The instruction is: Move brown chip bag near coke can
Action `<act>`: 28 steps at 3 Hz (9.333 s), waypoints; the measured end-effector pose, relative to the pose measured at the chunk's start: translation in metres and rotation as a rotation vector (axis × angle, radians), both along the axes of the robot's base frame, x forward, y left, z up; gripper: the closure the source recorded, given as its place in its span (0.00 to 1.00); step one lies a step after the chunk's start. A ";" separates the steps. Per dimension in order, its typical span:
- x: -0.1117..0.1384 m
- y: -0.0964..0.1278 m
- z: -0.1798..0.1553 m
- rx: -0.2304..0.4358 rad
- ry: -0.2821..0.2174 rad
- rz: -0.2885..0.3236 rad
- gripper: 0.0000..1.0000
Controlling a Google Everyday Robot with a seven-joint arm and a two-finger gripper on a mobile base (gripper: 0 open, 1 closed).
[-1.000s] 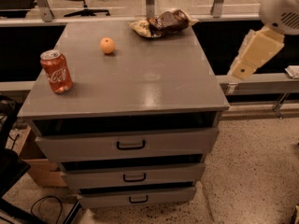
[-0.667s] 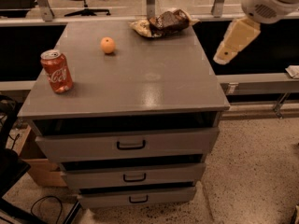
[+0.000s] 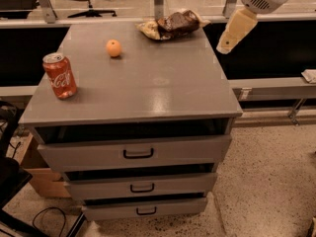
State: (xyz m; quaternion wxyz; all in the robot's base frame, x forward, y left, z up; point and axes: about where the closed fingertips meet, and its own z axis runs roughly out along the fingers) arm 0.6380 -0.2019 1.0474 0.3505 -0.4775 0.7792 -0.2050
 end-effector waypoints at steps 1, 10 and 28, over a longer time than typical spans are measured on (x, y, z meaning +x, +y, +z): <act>0.015 -0.002 -0.012 0.037 0.003 -0.045 0.00; 0.288 0.110 -0.114 0.508 -0.180 0.018 0.00; 0.328 0.128 -0.143 0.396 -0.185 0.039 1.00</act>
Offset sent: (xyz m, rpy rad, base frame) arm 0.1616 0.0082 -0.0881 0.2860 -0.0229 -0.2106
